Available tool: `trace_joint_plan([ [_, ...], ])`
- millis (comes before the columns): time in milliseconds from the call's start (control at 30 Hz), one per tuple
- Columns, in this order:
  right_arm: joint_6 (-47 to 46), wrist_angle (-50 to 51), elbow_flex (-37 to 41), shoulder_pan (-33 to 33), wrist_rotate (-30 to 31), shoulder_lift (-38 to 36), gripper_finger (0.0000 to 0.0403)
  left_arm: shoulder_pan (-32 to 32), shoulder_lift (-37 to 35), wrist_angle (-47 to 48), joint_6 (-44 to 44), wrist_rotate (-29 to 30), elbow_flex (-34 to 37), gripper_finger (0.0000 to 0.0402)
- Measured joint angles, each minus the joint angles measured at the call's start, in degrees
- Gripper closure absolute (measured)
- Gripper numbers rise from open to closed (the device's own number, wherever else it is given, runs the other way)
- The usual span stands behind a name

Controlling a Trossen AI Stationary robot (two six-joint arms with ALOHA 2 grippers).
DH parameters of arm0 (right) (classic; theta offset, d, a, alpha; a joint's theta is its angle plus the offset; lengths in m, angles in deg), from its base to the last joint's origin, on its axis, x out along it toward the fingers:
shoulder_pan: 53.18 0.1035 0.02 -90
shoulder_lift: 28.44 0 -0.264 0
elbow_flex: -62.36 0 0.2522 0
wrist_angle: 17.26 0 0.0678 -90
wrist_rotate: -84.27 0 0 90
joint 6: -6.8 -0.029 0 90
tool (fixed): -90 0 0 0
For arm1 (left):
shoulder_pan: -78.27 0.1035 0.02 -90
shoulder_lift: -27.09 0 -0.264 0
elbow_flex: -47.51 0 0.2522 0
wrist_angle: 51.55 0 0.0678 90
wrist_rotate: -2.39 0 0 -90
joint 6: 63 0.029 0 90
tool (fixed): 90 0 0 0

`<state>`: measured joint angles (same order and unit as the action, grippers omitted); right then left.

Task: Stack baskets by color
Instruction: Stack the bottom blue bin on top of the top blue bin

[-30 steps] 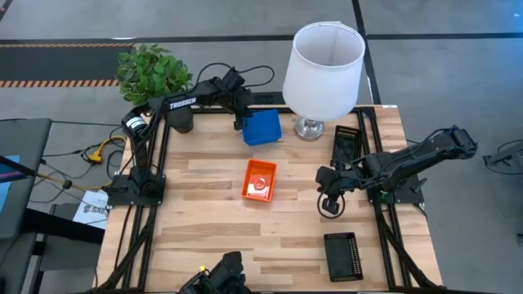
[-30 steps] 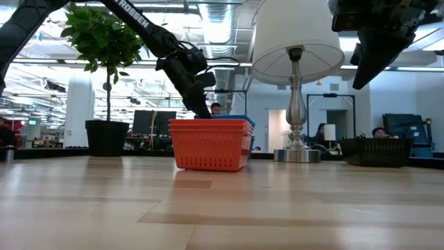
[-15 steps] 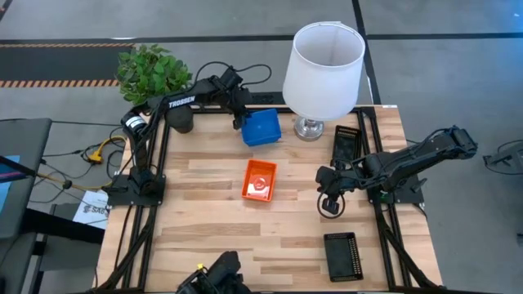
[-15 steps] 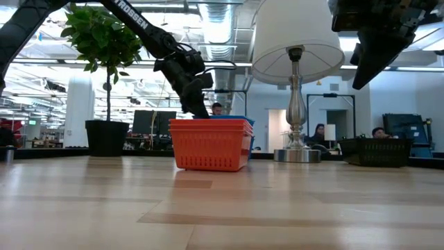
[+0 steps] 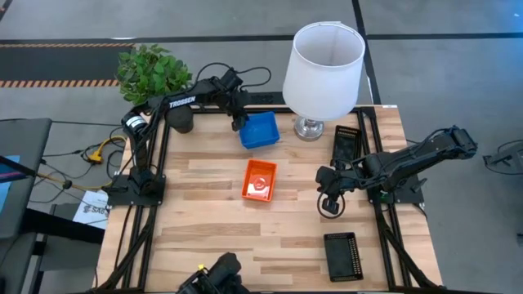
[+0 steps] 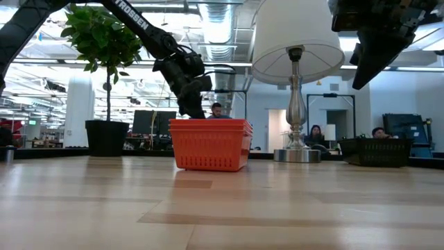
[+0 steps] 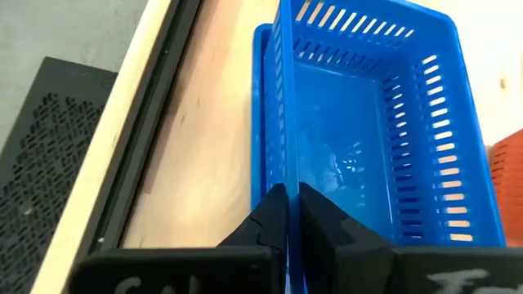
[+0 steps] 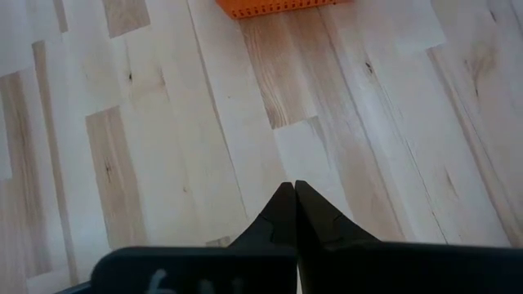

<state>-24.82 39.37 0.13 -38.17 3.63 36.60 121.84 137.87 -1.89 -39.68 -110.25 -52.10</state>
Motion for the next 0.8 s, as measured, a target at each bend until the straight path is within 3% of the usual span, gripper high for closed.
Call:
trace_joint_plan([
  [167, 0.02, -0.02, 0.00, 0.00, 0.01, 0.00, 0.0396, -0.51, 0.00, 0.13, 0.98, 1.73, 0.00, 0.0359],
  [567, 0.20, -0.02, 0.00, 0.00, -0.02, 0.00, 0.0396, -0.61, -0.20, -1.19, 0.74, 2.24, 0.00, 0.0173],
  [800, 1.23, 0.01, 0.00, 0.00, -0.02, -0.01, 0.0396, -0.63, -3.32, -5.33, -0.10, 1.96, 0.00, 0.0132],
])
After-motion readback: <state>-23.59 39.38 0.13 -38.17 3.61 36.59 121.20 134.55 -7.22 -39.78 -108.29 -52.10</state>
